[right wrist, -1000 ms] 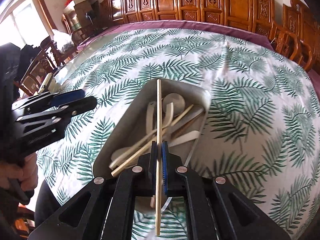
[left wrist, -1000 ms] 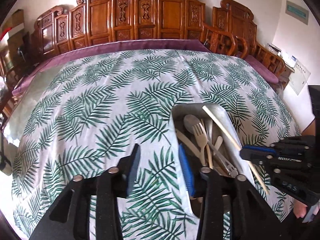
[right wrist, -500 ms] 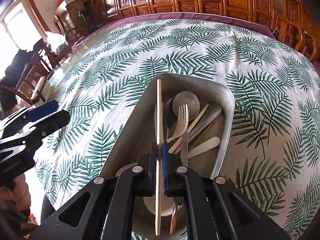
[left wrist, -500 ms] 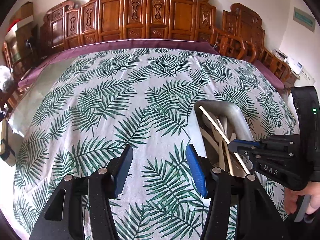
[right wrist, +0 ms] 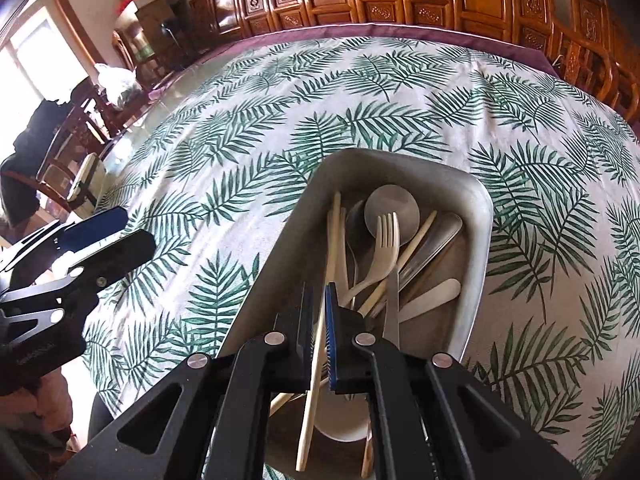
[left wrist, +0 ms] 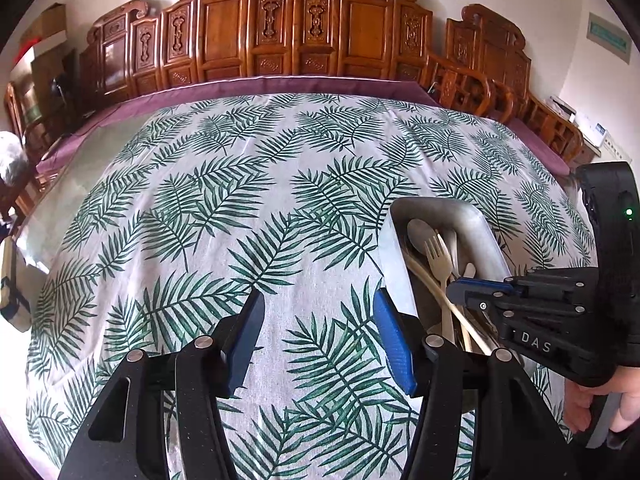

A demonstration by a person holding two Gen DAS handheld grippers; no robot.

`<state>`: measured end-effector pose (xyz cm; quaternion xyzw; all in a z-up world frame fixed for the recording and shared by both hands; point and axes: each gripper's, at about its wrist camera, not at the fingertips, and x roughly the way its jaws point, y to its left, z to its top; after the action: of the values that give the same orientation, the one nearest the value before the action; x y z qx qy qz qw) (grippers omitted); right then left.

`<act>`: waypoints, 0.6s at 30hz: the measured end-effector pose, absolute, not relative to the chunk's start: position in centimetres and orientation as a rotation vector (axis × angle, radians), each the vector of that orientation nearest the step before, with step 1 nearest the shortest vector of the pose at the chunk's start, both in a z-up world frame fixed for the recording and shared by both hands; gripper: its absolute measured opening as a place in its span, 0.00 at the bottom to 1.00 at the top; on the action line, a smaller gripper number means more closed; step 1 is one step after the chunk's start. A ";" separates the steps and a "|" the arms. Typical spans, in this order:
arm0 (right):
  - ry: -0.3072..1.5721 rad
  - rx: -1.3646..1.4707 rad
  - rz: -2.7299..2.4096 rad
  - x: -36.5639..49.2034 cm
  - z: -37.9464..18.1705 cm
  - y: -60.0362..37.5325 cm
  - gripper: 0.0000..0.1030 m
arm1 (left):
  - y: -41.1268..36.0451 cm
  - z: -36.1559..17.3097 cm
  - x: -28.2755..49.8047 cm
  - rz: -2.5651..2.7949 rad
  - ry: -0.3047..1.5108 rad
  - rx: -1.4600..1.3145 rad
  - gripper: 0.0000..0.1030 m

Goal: Organize utensils
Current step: 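Lower the white fork and chopstick into the tray and open both grippers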

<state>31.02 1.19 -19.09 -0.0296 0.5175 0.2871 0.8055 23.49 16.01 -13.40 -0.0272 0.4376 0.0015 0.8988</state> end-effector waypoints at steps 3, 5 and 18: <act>1.096 -0.077 0.618 30.7 -18.8 1.0 0.07 | 15.7 -13.2 23.4 0.002 0.904 -0.054 0.52; 1.088 -0.084 0.613 30.3 -18.7 0.6 0.07 | 15.4 -13.1 23.4 0.002 0.903 -0.052 0.52; 1.008 -0.054 0.574 26.5 -15.5 -5.4 0.07 | 11.3 -10.1 20.8 -0.009 0.868 -0.016 0.63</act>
<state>26.53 -5.40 -15.52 -0.0253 0.4763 0.2709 0.8361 20.81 11.31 -10.08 -0.0079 0.4207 -0.0046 0.9072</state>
